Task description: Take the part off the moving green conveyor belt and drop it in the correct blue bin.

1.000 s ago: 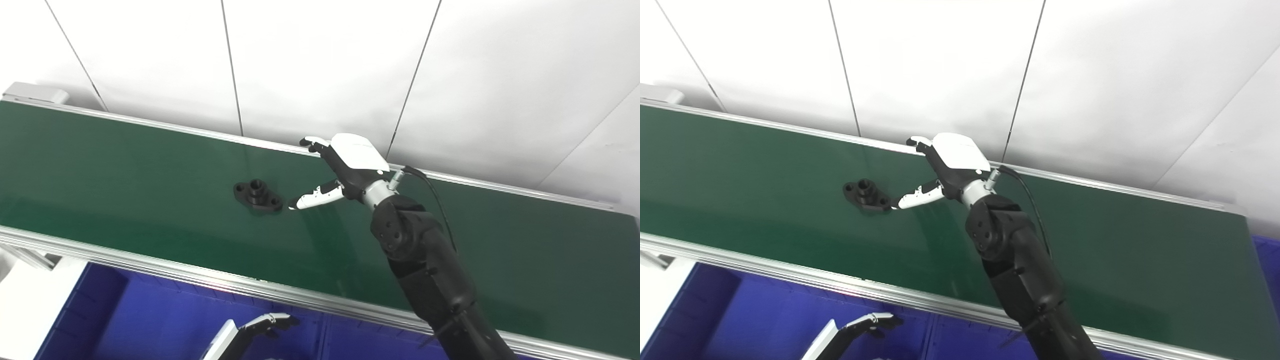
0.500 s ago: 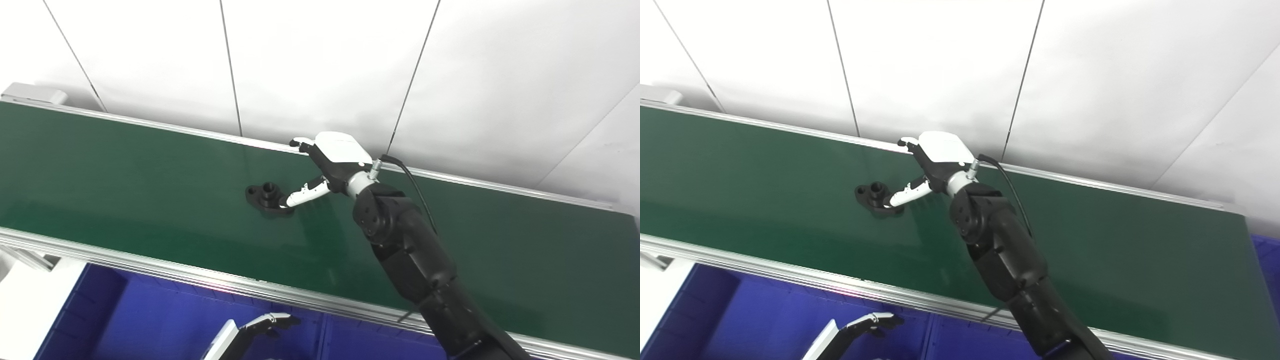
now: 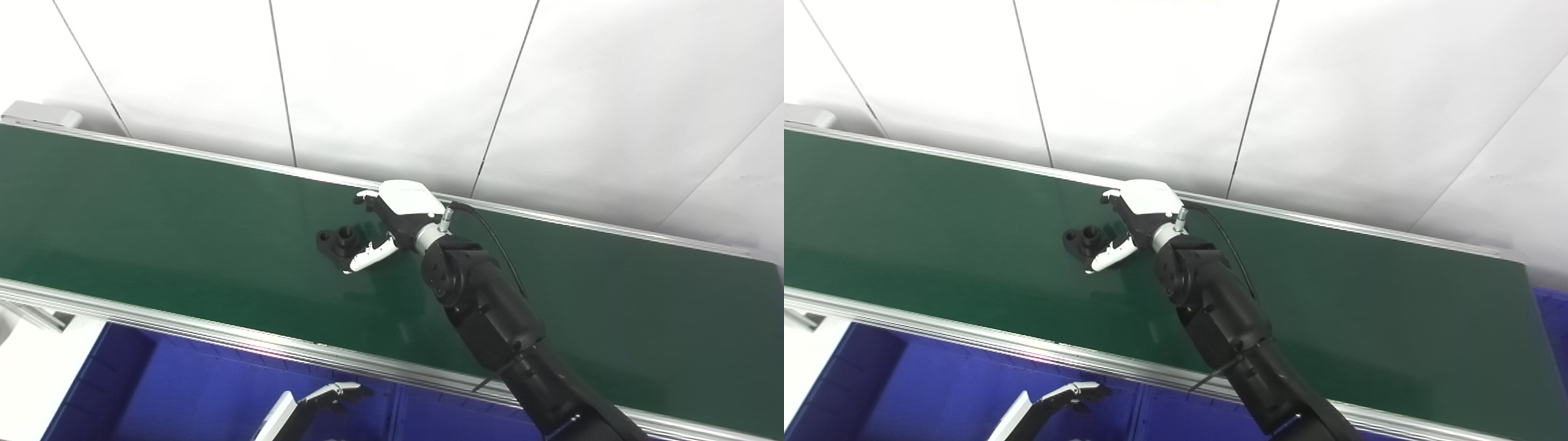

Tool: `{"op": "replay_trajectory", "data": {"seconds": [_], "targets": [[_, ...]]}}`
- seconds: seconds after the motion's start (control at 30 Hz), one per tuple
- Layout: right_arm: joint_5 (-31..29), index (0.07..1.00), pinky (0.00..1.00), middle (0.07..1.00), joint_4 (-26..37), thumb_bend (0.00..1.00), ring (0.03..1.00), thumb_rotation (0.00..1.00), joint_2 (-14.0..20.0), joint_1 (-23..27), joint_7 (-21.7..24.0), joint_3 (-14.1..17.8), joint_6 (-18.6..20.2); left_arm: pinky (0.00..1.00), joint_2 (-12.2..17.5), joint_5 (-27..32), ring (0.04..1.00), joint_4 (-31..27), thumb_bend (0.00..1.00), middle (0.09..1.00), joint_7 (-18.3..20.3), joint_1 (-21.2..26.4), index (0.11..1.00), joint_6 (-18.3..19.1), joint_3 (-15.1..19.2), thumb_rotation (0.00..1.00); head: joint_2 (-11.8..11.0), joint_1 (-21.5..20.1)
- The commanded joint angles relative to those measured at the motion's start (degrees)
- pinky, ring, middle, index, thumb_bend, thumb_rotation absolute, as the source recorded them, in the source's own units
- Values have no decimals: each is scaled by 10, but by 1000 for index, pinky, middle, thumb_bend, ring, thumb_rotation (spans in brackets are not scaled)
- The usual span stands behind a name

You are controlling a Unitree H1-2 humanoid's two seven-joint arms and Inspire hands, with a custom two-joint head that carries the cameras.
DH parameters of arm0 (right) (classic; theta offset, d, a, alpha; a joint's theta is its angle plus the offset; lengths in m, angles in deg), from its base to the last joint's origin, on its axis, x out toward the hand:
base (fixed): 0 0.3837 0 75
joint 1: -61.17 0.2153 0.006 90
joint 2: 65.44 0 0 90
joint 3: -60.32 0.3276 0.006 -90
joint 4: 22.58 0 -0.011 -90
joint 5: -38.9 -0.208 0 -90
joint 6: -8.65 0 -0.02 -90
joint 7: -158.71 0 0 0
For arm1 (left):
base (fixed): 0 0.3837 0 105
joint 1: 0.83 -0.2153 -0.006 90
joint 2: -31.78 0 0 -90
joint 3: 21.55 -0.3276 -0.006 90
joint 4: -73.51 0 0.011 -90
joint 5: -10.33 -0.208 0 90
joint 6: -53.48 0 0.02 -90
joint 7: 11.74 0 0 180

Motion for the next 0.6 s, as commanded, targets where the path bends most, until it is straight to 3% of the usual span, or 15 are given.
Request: {"op": "replay_trajectory", "data": {"seconds": [0.0, 0.57], "targets": [[8, 852, 661, 805, 10, 834, 761, 438, 1, 14, -17, -6, -1, 637, 4, -17, 744, -10, 701, 799, -18, 7, 748, -14, -3, 445, 2, 1], [-3, 837, 669, 795, 6, 816, 766, 416, 22, -37, -43, -37, -12, 639, 7, -22, 743, -18, 706, 796, -33, 11, 745, -14, -14, 458, 17, 5]]}}
